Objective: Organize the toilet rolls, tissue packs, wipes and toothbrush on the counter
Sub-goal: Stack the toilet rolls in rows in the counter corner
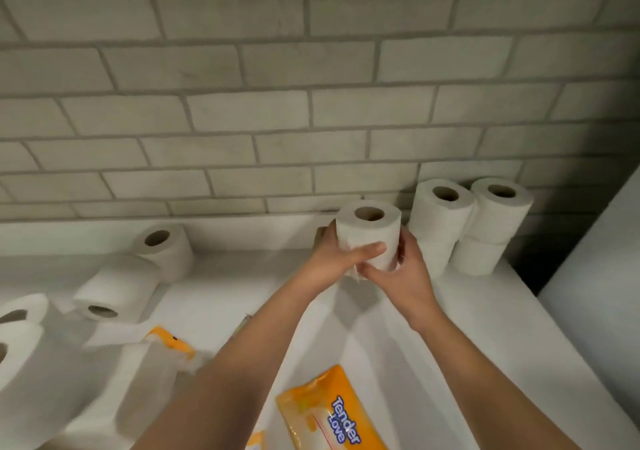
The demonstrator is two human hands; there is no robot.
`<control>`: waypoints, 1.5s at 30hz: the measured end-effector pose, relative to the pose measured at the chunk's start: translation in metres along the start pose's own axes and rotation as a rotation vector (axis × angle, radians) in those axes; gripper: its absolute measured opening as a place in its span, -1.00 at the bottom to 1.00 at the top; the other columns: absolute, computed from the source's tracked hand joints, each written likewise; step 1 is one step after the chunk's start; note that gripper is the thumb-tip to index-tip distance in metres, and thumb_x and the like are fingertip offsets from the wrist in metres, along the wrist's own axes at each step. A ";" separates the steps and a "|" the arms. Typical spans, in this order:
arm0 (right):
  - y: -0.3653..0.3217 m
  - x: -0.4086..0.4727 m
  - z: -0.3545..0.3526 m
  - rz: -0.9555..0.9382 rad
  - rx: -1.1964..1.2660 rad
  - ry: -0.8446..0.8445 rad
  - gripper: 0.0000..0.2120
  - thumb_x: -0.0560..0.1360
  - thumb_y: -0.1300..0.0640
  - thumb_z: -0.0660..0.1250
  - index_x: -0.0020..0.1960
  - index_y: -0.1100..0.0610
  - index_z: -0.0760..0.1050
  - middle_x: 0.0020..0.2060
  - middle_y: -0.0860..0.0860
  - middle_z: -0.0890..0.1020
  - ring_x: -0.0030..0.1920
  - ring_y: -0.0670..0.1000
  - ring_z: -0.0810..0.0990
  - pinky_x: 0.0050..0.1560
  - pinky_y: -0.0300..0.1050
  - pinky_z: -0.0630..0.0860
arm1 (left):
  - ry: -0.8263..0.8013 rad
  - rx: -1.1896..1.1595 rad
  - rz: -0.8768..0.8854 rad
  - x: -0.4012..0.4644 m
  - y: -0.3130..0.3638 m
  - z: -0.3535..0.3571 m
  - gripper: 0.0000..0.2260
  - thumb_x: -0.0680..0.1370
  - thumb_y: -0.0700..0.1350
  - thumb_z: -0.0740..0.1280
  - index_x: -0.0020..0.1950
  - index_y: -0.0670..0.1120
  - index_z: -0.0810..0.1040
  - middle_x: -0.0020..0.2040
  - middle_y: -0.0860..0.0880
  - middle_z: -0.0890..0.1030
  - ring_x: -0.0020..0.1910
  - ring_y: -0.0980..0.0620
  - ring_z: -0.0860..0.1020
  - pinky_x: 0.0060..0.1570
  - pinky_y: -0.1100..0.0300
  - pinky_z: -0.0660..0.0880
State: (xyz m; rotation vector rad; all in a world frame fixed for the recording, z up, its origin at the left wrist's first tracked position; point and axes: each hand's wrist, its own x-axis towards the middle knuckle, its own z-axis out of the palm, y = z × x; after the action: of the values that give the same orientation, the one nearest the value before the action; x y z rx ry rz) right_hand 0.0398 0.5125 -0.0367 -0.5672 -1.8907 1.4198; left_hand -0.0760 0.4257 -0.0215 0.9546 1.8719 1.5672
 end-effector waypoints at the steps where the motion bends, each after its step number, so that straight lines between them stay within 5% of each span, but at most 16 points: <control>1: 0.001 0.008 -0.002 -0.012 -0.006 0.040 -0.34 0.27 0.19 0.58 0.23 -0.21 0.38 0.09 -0.28 0.58 0.11 -0.33 0.55 0.01 -0.35 0.54 | -0.013 0.008 -0.007 0.010 0.001 0.002 -0.58 0.40 -0.09 0.58 0.16 0.17 0.52 0.03 0.23 0.64 0.02 0.38 0.59 -0.11 0.50 0.49; 6: 0.014 0.043 -0.006 -0.033 -0.016 0.181 -0.30 0.26 0.14 0.59 0.33 -0.05 0.39 0.16 -0.18 0.59 0.19 -0.20 0.56 0.18 -0.02 0.58 | -0.026 0.035 0.000 0.050 -0.006 0.009 -0.20 0.24 0.28 0.54 0.41 0.07 0.38 0.24 0.15 0.56 0.23 0.15 0.51 0.08 0.29 0.47; 10: 0.025 0.058 -0.002 -0.051 -0.035 0.261 -0.26 0.26 0.14 0.60 0.36 -0.01 0.37 0.19 -0.17 0.58 0.21 -0.23 0.53 0.20 -0.11 0.57 | -0.027 0.095 0.055 0.072 -0.011 0.008 -0.34 0.34 0.27 0.50 0.37 0.12 0.43 0.21 0.19 0.58 0.17 0.22 0.51 0.05 0.32 0.42; 15: 0.048 0.073 0.006 -0.005 -0.133 0.330 -0.04 0.16 -0.15 0.62 0.45 -0.07 0.26 0.31 -0.07 0.48 0.33 -0.06 0.46 0.26 0.04 0.53 | -0.037 0.078 0.066 0.085 -0.025 0.010 -0.36 0.30 0.30 0.47 0.33 0.16 0.47 0.17 0.22 0.61 0.13 0.26 0.54 0.01 0.33 0.45; 19: 0.055 0.070 0.008 0.004 -0.143 0.354 -0.03 0.24 -0.09 0.60 0.51 -0.06 0.16 0.38 -0.04 0.33 0.37 -0.14 0.31 0.38 -0.11 0.38 | -0.055 0.090 0.083 0.089 -0.033 0.009 -0.39 0.39 0.24 0.44 0.41 0.18 0.43 0.22 0.20 0.60 0.18 0.19 0.54 0.12 0.22 0.49; 27: 0.067 0.072 0.009 0.001 -0.144 0.357 -0.09 0.23 0.09 0.62 0.46 0.00 0.24 0.33 -0.03 0.41 0.35 -0.06 0.40 0.37 0.03 0.43 | -0.045 0.131 0.096 0.089 -0.044 0.003 -0.46 0.47 0.19 0.32 0.44 0.13 0.42 0.12 0.23 0.59 0.07 0.33 0.53 0.06 0.33 0.43; 33: 0.071 0.074 0.010 0.021 -0.200 0.393 -0.06 0.22 0.03 0.62 0.48 -0.02 0.22 0.33 -0.08 0.43 0.35 -0.04 0.40 0.36 0.06 0.42 | -0.049 0.131 0.098 0.093 -0.047 0.005 -0.42 0.48 0.19 0.32 0.48 0.09 0.39 0.26 0.12 0.59 0.15 0.22 0.55 0.10 0.31 0.44; 40: 0.070 0.074 0.012 0.034 -0.211 0.400 -0.06 0.23 0.03 0.61 0.48 0.00 0.21 0.33 -0.05 0.42 0.35 0.00 0.40 0.35 0.08 0.41 | -0.051 0.125 0.098 0.092 -0.046 0.006 -0.44 0.48 0.19 0.30 0.48 0.11 0.39 0.20 0.21 0.58 0.12 0.31 0.52 0.14 0.28 0.46; 45: 0.067 0.071 0.011 0.036 -0.208 0.396 -0.07 0.24 0.09 0.62 0.48 0.02 0.21 0.32 -0.03 0.40 0.33 -0.03 0.40 0.37 0.04 0.41 | -0.046 0.121 0.086 0.091 -0.045 0.008 -0.47 0.52 0.13 0.34 0.48 0.08 0.38 0.21 0.16 0.58 0.15 0.15 0.56 0.08 0.36 0.44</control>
State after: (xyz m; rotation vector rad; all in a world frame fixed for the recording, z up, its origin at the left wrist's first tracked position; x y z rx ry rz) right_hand -0.0194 0.5754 -0.0830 -0.9137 -1.7188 1.0431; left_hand -0.1353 0.4982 -0.0619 1.1284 1.9352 1.4804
